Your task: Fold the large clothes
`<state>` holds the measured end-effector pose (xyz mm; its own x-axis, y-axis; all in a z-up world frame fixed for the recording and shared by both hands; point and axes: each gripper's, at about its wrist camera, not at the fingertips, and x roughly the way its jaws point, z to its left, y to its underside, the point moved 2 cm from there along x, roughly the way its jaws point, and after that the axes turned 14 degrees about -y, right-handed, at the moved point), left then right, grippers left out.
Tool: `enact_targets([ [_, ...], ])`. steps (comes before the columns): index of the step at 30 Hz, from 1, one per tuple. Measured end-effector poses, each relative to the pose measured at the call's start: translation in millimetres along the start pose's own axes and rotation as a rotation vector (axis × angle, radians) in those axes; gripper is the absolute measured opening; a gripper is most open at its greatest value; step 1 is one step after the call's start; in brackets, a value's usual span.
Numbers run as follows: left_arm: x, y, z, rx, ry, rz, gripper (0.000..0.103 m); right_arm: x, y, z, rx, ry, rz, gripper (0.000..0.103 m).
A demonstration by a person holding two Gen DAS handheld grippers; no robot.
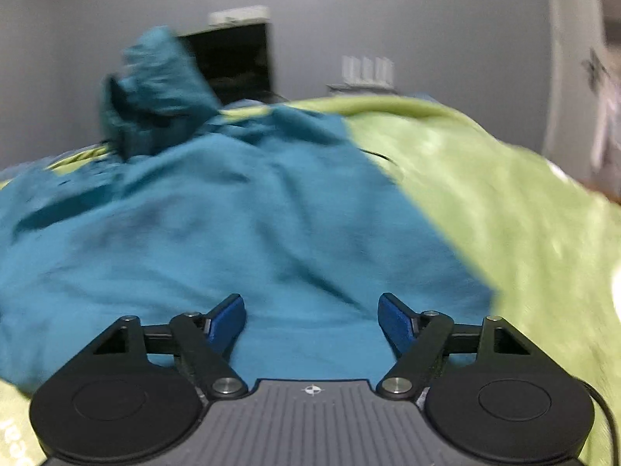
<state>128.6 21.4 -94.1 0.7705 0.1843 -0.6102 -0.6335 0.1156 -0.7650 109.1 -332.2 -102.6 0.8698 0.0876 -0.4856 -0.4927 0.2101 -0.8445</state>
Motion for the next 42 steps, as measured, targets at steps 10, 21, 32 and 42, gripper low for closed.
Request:
enact_targets([
  [10,-25.9,14.8,82.6,-0.474,0.139,0.087,0.078,-56.6,0.9,-6.1,0.200,-0.163,-0.101,0.081],
  [21,-11.2,32.3,78.5,-0.549,0.310,0.381,0.079,-52.4,28.4,0.8,0.440,-0.414,0.148,0.091],
  [32,13.3,37.1,100.4,-0.821,0.153,0.219,0.082,-32.7,22.5,-49.2,0.607,-0.365,-0.118,0.087],
  [42,10.7,21.6,107.5,-0.704,0.095,0.134,0.015,-32.4,21.0,-79.6,0.671,-0.327,-0.212,0.019],
])
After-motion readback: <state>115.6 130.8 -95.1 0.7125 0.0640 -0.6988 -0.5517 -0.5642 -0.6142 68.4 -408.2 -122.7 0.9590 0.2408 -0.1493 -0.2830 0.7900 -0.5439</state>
